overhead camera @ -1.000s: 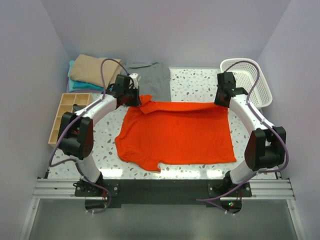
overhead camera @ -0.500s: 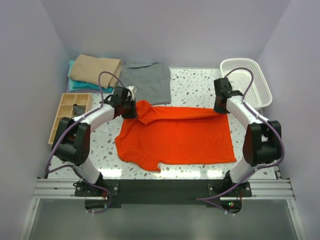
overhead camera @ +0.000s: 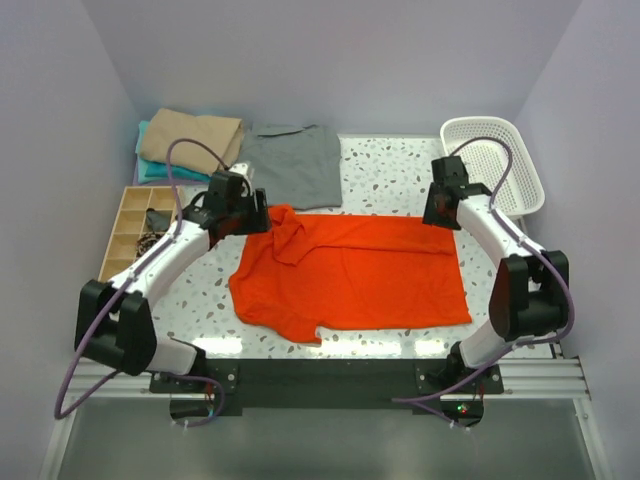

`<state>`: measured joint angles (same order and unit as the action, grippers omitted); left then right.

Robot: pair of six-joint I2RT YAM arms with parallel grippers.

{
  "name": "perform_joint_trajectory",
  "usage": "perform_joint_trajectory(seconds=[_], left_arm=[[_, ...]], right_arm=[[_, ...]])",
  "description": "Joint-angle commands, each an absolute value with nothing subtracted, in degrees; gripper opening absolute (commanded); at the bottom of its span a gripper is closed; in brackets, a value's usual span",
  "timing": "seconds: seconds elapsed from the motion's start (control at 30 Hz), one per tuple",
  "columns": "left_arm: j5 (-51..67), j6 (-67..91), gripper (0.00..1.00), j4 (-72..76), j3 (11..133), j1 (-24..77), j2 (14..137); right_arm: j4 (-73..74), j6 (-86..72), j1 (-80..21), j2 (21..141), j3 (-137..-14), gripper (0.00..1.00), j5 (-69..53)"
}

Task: Fold and stack the t-shirts
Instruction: Fold the tshirt

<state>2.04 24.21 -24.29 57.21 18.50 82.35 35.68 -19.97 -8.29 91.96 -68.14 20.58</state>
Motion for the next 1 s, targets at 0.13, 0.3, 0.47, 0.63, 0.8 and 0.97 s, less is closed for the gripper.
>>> perform_joint_trajectory(seconds=[0.13,0.3,0.47,0.63,0.8,0.97], left_arm=[[-1.4,24.0,0.74,-16.9,60.7,18.5,80.0],[-0.5,24.0,0.74,-9.3,61.2,18.2,88.7],[-0.3,24.6,0.72,-5.8,63.0,16.7,96.0],[-0.9,25.0,0.71,-5.1,63.3,15.0,98.4],[-1.8,25.7,0.71,-4.5,62.4,13.4,99.9],[-1.1,26.2,0.52,-3.4,61.8,12.9,101.6]], right_arm=[[30.2,-19.9,-10.7,96.3,-75.2,0.47,-1.6],[28.3,-20.2,-13.2,102.5,-78.7,0.46,-10.4],[25.1,-20.9,-15.0,106.6,-79.9,0.45,-17.2],[22.9,-22.1,-15.5,109.5,-79.2,0.44,-19.8],[25.0,-22.0,-15.6,112.8,-79.2,0.43,-18.5],[26.3,-21.3,-15.6,114.7,-77.9,0.42,-17.3]])
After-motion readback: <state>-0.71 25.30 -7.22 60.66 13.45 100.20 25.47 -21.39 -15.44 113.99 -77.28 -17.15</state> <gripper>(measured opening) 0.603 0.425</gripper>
